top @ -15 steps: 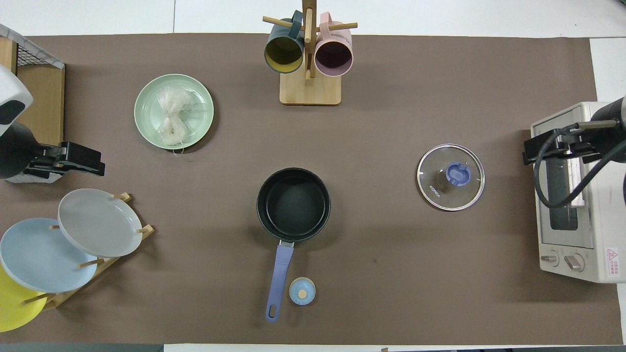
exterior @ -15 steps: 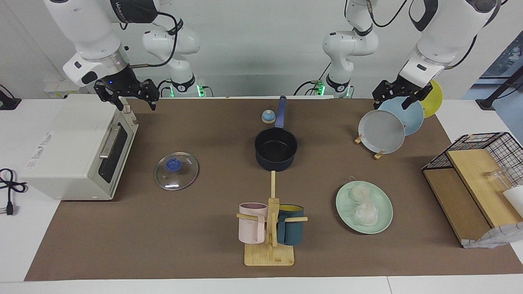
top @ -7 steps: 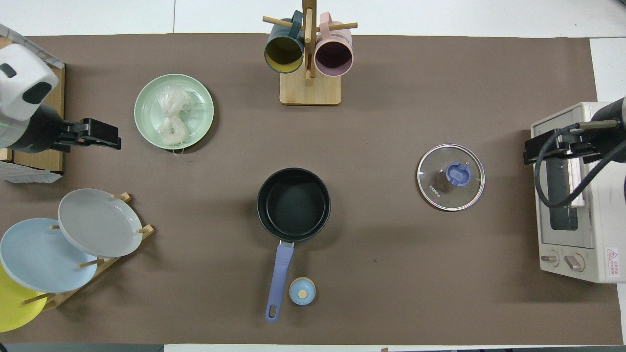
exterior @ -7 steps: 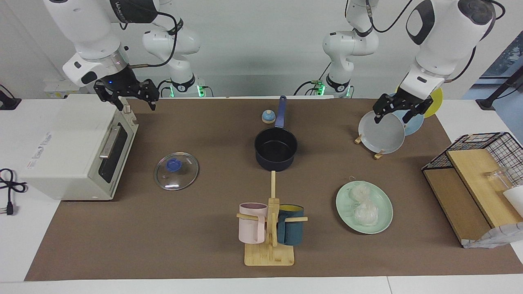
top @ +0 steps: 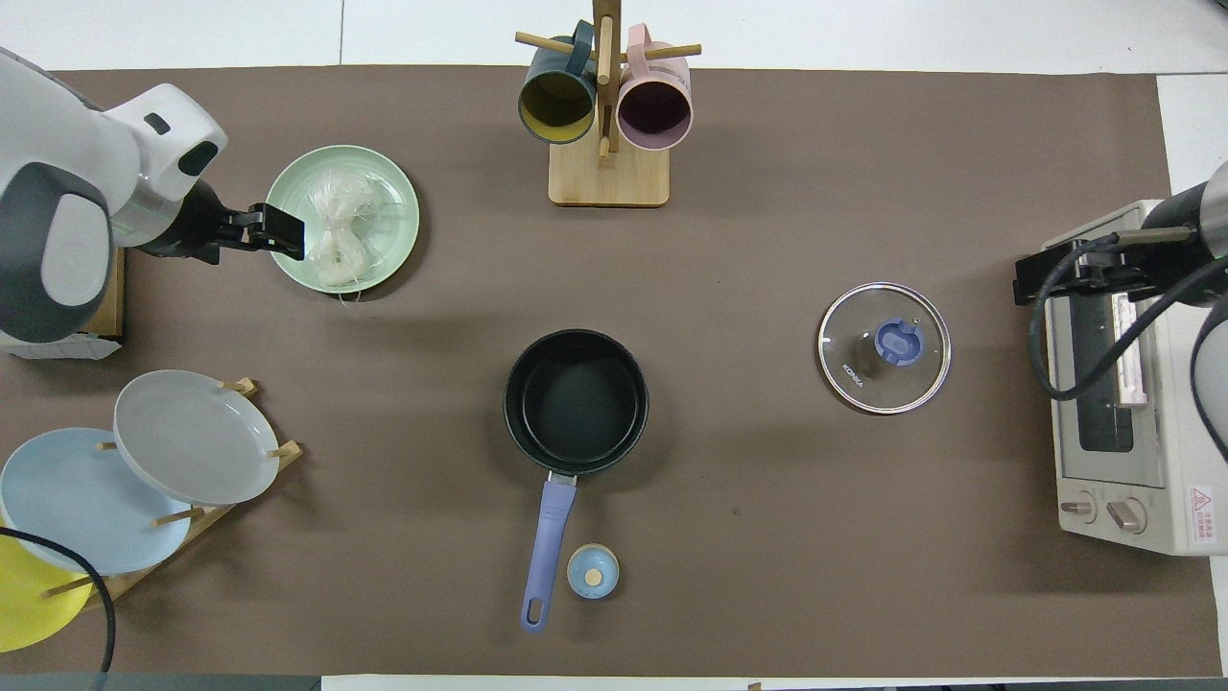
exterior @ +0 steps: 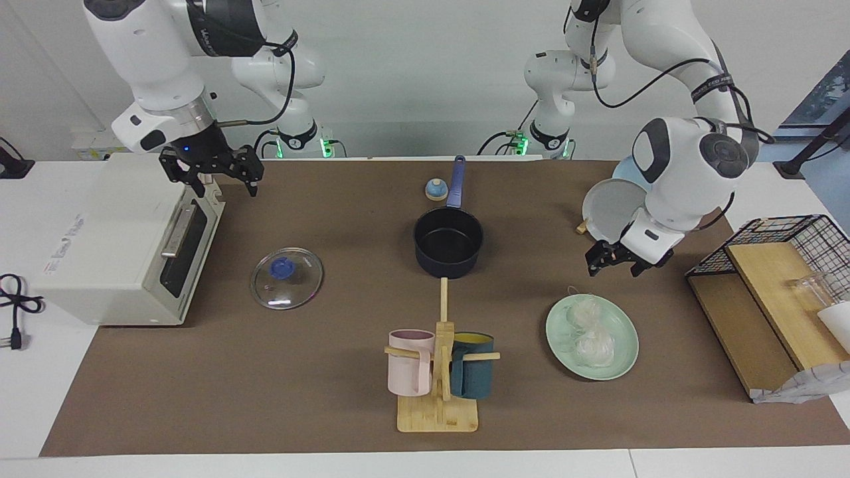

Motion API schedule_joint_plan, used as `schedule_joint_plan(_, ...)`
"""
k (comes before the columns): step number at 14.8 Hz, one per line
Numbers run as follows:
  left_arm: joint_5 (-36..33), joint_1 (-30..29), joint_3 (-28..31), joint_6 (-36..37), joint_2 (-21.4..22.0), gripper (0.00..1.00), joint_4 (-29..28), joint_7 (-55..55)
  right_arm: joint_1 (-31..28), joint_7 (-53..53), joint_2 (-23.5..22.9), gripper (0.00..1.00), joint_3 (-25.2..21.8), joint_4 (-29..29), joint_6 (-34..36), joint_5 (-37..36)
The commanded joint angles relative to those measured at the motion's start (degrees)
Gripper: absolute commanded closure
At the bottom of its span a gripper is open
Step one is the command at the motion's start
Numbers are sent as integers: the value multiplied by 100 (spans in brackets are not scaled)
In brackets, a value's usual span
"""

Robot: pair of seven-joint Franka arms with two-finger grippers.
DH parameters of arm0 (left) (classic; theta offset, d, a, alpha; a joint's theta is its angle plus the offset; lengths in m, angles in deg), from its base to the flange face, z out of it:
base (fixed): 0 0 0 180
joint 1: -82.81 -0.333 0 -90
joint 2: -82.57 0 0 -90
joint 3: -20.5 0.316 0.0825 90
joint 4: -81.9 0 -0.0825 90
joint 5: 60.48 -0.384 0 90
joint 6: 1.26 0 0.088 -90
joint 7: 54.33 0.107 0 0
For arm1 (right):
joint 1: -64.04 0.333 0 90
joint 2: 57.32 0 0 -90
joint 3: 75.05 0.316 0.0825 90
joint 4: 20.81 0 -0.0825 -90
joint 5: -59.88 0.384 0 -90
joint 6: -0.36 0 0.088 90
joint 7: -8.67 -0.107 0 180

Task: Transfer vermicelli from plate to pot

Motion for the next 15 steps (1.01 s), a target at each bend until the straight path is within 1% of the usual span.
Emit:
schedule_joint_plan(1, -176, 54, 10, -430, -414, 0, 147, 385, 148, 138, 119, 0, 26, -709, -583, 148)
schedule_joint_plan(4, -220, 203, 27, -1098, -853, 0, 156, 570, 342, 138, -206, 0, 26, -990, -1241, 148)
schedule_joint_plan(5, -237, 203, 27, -1230, -950, 0, 156, 632, 350, 138, -233, 0, 26, -1235, -1556, 139)
schedule_joint_plan(7, -351, 229, 18, -1310, -1083, 0, 147, 947, 307, 312, -321, 0, 26, -1718, -2111, 139)
schedule_joint_plan(9, -361, 238, 27, -1407, -1170, 0, 121, 1071, 271, 908, -418, 0, 17, -2018, -2481, 139)
schedule_joint_plan(11, -361, 238, 27, -1469, -1206, 0, 129, 1080, 158, 973, -471, 0, 17, -2352, -2876, 139)
schedule_joint_plan(13, -491, 265, 27, -1513, -1206, 11, 86, 1106, 183, 955, -506, 0, 17, -2651, -3386, 139)
schedule_joint_plan(14, -632, 265, 27, -1522, -1206, 24, 77, 1124, 183, 946, -584, 0, 17, -2722, -3501, 139)
schedule_joint_plan(15, -659, 265, 27, -1522, -1206, 52, 68, 1133, 175, 955, -637, 0, 17, -2731, -3572, 139)
